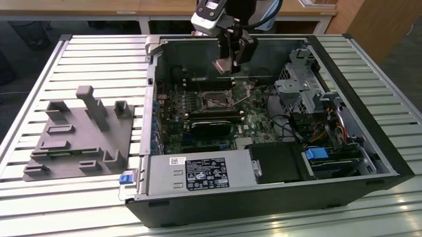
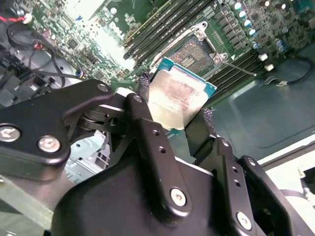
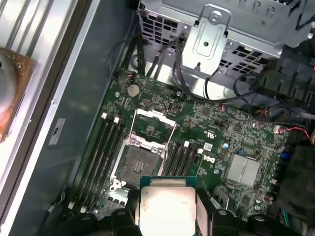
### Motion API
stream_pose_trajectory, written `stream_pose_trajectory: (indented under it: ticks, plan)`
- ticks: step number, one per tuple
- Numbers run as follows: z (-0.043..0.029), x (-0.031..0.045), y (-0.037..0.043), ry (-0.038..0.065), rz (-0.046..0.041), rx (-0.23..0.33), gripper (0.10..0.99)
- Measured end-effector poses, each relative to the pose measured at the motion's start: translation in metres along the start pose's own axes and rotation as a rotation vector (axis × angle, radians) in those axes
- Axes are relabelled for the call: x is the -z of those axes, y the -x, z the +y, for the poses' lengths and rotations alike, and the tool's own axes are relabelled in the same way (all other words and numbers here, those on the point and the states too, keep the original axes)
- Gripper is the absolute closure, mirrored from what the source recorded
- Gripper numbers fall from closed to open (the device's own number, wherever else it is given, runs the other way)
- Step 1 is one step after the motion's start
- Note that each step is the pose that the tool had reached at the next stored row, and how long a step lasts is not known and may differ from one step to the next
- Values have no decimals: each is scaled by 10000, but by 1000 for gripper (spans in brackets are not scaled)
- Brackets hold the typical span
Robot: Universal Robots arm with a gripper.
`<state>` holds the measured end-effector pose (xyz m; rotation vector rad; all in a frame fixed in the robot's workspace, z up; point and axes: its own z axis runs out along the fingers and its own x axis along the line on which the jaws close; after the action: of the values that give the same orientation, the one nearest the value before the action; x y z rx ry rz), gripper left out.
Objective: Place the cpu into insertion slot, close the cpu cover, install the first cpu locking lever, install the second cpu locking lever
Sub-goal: 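Place the cpu into insertion slot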
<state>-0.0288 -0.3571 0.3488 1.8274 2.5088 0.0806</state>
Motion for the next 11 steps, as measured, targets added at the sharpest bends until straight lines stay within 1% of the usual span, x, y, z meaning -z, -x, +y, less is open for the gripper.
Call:
stream_pose_trajectory:
  ticks: [4, 11]
  plan:
    - [-1, -19, 0, 1, -8, -132, 545]
    - [-3, -51, 0, 1, -13, -187, 545]
